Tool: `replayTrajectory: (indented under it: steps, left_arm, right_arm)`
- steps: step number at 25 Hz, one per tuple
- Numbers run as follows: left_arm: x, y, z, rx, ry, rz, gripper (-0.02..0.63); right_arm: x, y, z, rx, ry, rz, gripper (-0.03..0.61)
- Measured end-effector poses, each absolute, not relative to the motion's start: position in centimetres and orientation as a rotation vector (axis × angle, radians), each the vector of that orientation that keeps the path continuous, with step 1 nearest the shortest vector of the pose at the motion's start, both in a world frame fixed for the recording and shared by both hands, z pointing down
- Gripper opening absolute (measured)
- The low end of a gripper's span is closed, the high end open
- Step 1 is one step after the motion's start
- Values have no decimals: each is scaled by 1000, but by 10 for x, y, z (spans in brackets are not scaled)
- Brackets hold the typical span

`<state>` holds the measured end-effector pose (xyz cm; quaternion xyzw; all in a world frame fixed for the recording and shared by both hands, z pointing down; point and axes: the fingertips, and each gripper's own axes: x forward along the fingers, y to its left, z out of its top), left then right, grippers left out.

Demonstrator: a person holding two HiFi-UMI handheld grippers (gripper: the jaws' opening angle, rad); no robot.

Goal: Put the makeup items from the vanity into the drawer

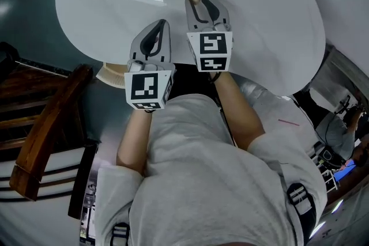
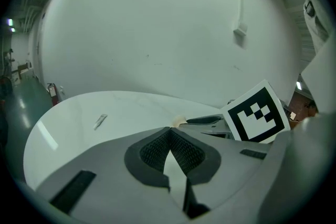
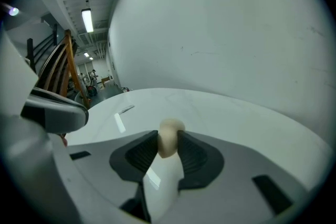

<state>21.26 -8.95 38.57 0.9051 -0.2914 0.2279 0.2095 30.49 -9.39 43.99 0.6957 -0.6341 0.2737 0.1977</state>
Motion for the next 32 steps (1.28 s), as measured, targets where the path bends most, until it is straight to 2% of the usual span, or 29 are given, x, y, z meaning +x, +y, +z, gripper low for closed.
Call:
replayTrajectory:
  steps: [32]
  left_arm:
    - [19,-85,400,2233,-1285,455,6]
  right_arm:
    - [90,-99,409,1448,-2169,535,120]
